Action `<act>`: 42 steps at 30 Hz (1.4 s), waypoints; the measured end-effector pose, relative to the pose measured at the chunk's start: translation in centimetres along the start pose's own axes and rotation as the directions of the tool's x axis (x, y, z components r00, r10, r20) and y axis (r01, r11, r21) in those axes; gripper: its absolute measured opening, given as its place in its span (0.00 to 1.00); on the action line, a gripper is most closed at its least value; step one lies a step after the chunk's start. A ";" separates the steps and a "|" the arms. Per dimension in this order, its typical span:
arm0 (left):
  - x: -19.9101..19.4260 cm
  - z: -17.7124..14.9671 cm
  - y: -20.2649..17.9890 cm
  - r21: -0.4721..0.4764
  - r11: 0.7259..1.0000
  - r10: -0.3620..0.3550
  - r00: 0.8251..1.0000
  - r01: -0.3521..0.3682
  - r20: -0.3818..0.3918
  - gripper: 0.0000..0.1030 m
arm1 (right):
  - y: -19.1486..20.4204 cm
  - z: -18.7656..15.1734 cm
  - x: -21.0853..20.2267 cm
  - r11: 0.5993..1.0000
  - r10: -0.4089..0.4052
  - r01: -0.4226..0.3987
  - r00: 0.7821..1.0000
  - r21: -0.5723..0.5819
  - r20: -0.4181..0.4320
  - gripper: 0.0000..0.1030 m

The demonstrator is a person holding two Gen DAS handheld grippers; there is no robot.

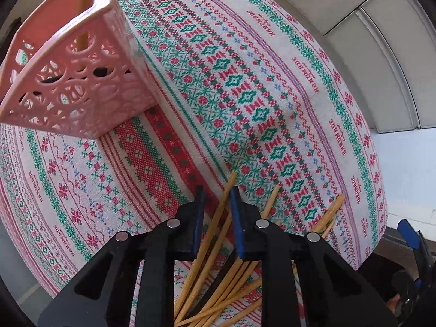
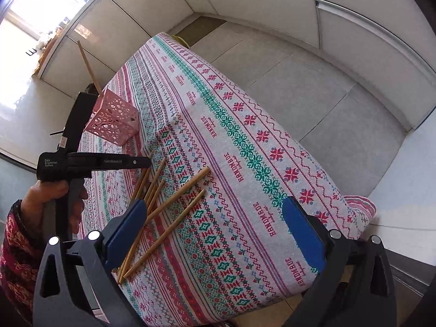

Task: Organize utensils
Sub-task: 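Grasp bamboo chopsticks with the left tool while the right tool grasps another bamboo chopstick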

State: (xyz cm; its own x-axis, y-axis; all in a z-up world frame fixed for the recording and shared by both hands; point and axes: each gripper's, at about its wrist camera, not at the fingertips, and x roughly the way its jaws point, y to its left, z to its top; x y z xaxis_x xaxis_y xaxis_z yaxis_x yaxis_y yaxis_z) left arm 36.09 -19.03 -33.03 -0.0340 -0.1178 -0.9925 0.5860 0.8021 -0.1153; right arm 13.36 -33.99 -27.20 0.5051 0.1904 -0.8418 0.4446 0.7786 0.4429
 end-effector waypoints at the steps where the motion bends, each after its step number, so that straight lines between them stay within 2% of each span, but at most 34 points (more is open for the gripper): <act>1: 0.0 -0.5 0.4 0.000 1.000 -0.008 1.000 0.008 0.000 0.19 | 0.0 0.0 0.1 1.000 -0.001 0.001 1.000 0.002 -0.007 0.94; 5: 0.3 -2.3 4.0 -0.107 0.986 -0.130 0.991 0.131 0.014 0.17 | 0.4 -0.2 0.4 1.000 -0.009 0.009 1.000 -0.006 -0.005 0.94; 7: 0.3 -2.6 4.5 -0.068 0.992 -0.103 0.995 0.104 0.011 0.17 | 0.5 -0.3 0.6 1.000 -0.009 0.009 1.000 -0.008 -0.008 0.94; 10: 0.5 -3.0 2.9 0.026 1.000 -0.011 1.000 0.011 0.008 0.17 | 0.6 -0.2 0.8 1.000 -0.017 0.017 1.000 -0.004 -0.011 0.94; 13: 0.6 -4.3 1.4 0.134 0.989 0.054 0.998 -0.057 0.021 0.23 | 0.7 -0.2 0.8 1.000 -0.028 0.028 1.000 0.002 0.002 0.94; 15: 0.6 -5.1 1.4 0.135 0.989 0.060 0.997 -0.066 0.051 0.23 | 0.8 -0.1 1.0 0.999 -0.035 0.035 0.999 0.007 -0.014 0.94; 17: 0.5 -6.0 2.2 0.102 0.992 0.064 0.995 -0.072 0.082 0.07 | 0.7 0.0 1.8 0.999 -0.032 0.034 0.998 0.035 -0.060 0.94; 20: -0.5 -8.9 4.3 0.013 0.999 0.036 0.989 -0.038 0.145 0.07 | 0.4 -0.1 3.0 0.993 -0.008 0.026 0.989 0.119 -0.146 0.94; 21: -0.9 -10.1 5.2 -0.022 1.000 0.011 0.984 -0.008 0.176 0.07 | 0.4 -0.1 3.4 0.989 0.002 0.022 0.986 0.144 -0.166 0.93; 23: -2.6 -12.6 6.9 -0.085 0.993 -0.052 0.967 0.075 0.248 0.07 | 0.6 -0.2 4.2 0.983 -0.011 0.048 0.979 0.178 -0.202 0.82; 25: -5.0 -15.2 8.1 -0.126 0.985 -0.073 0.940 0.122 0.334 0.07 | 1.1 -0.2 5.3 0.976 -0.026 0.079 0.967 0.201 -0.254 0.56; 27: -7.7 -17.5 9.0 -0.135 0.982 -0.071 0.914 0.135 0.400 0.06 | 1.6 -0.4 6.6 0.968 -0.027 0.103 0.949 0.229 -0.313 0.44; 29: -11.2 -18.4 8.7 -0.125 0.987 -0.036 0.892 0.103 0.451 0.05 | 2.0 -0.7 7.6 0.957 -0.046 0.142 0.935 0.253 -0.353 0.44; 30: -12.7 -19.4 9.3 -0.123 0.986 -0.041 0.872 0.116 0.489 0.05 | 2.4 -0.8 7.9 0.954 -0.062 0.160 0.933 0.253 -0.354 0.44; 32: -15.5 -19.0 7.4 -0.125 0.984 -0.041 0.838 0.129 0.543 0.05 | 3.3 -0.8 8.3 0.952 -0.109 0.199 0.931 0.234 -0.348 0.44; 33: -16.5 -19.9 8.0 -0.122 0.983 -0.045 0.822 0.138 0.568 0.05 | 3.7 -0.8 8.5 0.950 -0.127 0.215 0.929 0.227 -0.348 0.43; 36: -18.1 -19.9 7.0 -0.116 0.980 -0.056 0.792 0.159 0.608 0.05 | 5.1 -0.7 9.3 0.942 -0.167 0.255 0.921 0.220 -0.352 0.40; 39: -19.4 -20.8 7.2 -0.103 0.978 -0.074 0.764 0.180 0.641 0.05 | 6.3 -0.5 10.4 0.930 -0.238 0.314 0.911 0.192 -0.338 0.31; 42: -20.2 -21.8 7.3 -0.097 0.978 -0.075 0.743 0.186 0.665 0.05 | 7.5 -0.1 10.9 0.913 -0.315 0.377 0.895 0.159 -0.316 0.12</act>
State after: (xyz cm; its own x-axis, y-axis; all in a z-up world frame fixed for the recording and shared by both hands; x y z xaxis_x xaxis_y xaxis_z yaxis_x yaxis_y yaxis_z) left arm 23.39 1.96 -14.77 0.4689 -0.5369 -0.7013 0.4879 0.8194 -0.3010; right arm 22.13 -25.97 -33.11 0.0788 0.1142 -0.9903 0.7138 0.6871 0.1360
